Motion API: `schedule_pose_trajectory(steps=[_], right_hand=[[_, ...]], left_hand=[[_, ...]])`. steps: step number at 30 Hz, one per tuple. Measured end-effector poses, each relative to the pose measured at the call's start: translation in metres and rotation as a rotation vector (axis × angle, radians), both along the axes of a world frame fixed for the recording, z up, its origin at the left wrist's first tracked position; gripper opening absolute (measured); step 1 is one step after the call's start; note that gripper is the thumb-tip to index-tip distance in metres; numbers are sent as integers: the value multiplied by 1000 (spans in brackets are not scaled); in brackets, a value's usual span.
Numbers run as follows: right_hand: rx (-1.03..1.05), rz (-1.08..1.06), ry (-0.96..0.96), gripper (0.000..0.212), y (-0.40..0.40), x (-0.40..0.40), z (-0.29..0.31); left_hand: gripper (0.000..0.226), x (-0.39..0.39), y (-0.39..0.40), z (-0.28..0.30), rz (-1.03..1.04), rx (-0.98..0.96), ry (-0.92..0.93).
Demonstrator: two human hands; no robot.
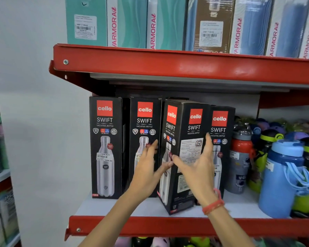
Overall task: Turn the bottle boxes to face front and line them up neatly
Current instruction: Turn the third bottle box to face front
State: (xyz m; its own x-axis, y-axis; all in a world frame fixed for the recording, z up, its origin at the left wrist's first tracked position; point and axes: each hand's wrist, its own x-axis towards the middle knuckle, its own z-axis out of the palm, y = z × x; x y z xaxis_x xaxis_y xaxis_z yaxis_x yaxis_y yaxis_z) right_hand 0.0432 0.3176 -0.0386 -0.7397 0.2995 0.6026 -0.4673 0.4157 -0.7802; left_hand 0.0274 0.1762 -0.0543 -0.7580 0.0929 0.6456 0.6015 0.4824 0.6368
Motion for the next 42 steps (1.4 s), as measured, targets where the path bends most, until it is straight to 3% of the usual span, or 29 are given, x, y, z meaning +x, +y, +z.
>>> schedule_pose_trajectory(steps=[3, 6, 11, 14, 26, 32, 38, 42], right_hand=[[-118, 200, -38, 117, 18, 9, 16], [-163, 400, -106, 110, 32, 13, 37], [-126, 553, -186, 98, 36, 4, 54], [-71, 501, -208, 96, 33, -8, 60], [11, 262, -218, 89, 20, -47, 34], [152, 145, -197, 96, 19, -53, 25], [116, 105, -165, 87, 19, -51, 22], [30, 16, 52, 70, 15, -40, 29]], left_hand=[[93, 2, 1, 6, -201, 30, -161], [106, 2, 1, 19, -267, 78, -174], [84, 5, 21, 24, -85, 164, -56], [89, 2, 38, 22, 6, 173, 8], [90, -29, 69, 1, 319, 63, -96], [91, -33, 73, -4, 377, -70, -134], [89, -35, 63, 0, 316, -135, -110], [72, -20, 45, 0, 293, -149, -17]])
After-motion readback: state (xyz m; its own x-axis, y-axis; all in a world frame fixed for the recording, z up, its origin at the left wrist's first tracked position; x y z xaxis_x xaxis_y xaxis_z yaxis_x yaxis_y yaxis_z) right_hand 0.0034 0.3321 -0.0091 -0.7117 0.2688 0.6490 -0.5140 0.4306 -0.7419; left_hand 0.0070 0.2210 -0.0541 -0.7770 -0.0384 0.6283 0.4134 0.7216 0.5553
